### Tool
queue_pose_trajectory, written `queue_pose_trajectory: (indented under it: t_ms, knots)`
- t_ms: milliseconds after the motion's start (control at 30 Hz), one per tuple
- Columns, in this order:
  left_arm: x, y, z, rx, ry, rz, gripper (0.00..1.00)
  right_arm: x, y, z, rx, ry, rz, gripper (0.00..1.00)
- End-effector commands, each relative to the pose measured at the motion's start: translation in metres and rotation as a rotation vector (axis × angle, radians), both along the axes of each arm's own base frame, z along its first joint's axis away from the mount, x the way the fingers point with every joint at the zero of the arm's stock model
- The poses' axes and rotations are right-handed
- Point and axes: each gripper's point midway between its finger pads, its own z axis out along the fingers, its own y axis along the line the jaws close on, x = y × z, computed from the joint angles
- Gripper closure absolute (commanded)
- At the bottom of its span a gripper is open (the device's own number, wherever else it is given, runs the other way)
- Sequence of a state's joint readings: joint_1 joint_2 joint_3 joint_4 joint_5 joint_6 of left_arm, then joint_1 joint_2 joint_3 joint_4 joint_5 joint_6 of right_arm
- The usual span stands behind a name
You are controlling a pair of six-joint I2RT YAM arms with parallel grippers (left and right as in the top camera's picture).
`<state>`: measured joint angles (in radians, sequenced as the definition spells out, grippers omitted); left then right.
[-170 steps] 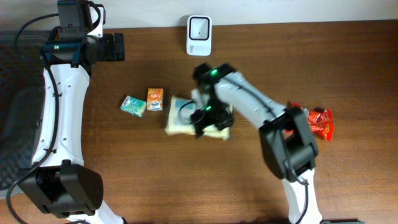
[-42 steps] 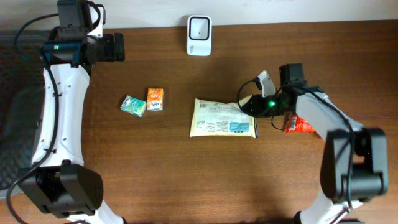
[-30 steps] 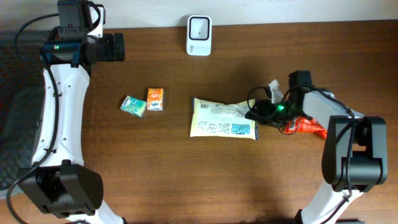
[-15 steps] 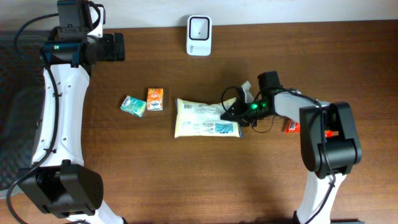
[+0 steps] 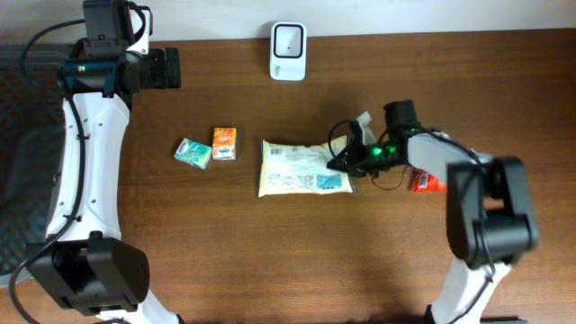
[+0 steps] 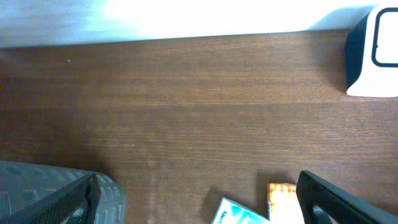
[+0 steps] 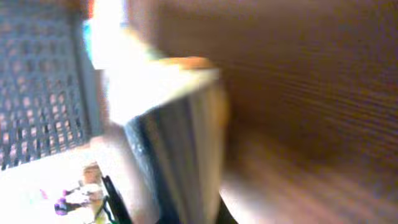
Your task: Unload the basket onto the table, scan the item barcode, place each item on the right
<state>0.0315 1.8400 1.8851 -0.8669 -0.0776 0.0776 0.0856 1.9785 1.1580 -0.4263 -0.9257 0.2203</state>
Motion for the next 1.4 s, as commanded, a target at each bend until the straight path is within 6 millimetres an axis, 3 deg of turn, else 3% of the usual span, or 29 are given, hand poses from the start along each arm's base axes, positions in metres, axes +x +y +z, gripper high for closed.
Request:
queue_pose_trajectory:
  t_ms: [0,200,333,467,600,733,767,967,1033,1067,1100,1233,1300,1367]
  knots:
    - [-0.002,-0.002,0.011,-0.009,-0.024,-0.005,0.01,0.002,0.001,0.084,0.029,-0.326,0.090,0.96]
    - [-0.002,-0.002,0.011,-0.009,-0.025,-0.005,0.01,-0.020,0.009,0.170,0.111,-0.589,0.172,0.96]
    - [-0.002,-0.002,0.011,-0.009,-0.024,-0.005,0.01,-0.032,0.010,0.198,0.139,-0.645,0.181,0.96]
    - [-0.002,-0.002,0.011,-0.009,-0.025,-0.005,0.01,-0.033,0.009,0.204,0.152,-0.601,0.147,0.96]
    - [-0.002,-0.002,0.011,-0.009,-0.024,-0.005,0.01,-0.025,0.001,0.189,0.074,-0.530,0.070,0.96]
    - [-0.002,-0.002,0.011,-0.009,-0.025,-0.005,0.01,-0.012,-0.009,0.154,-0.029,-0.449,0.018,0.96]
    - [-0.002,-0.002,0.011,-0.009,-0.024,-0.005,0.01,-0.004,-0.011,0.132,-0.052,-0.399,0.009,0.96]
    - [-0.002,-0.002,0.011,-0.009,-0.024,-0.005,0.01,0.026,-0.010,0.054,-0.058,-0.264,-0.017,0.95]
    - [-0.002,-0.002,0.011,-0.009,-0.024,-0.005,0.01,0.040,-0.015,0.037,-0.053,-0.253,-0.046,0.65]
    - [-0.002,-0.002,0.011,-0.009,-0.025,-0.005,0.01,0.049,-0.022,0.032,-0.066,-0.242,-0.081,0.59]
    - [-0.002,-0.002,0.011,-0.009,-0.025,-0.005,0.01,0.056,-0.031,0.032,-0.085,-0.240,-0.117,0.55]
    - [-0.002,-0.002,0.011,-0.009,-0.024,-0.005,0.01,0.079,-0.065,0.065,-0.085,-0.257,-0.209,0.47]
    - [-0.002,-0.002,0.011,-0.009,-0.025,-0.005,0.01,0.079,-0.070,0.078,-0.085,-0.225,-0.219,0.45]
    - [-0.002,-0.002,0.011,-0.009,-0.024,-0.005,0.01,0.069,-0.068,0.078,-0.096,-0.110,-0.244,0.37]
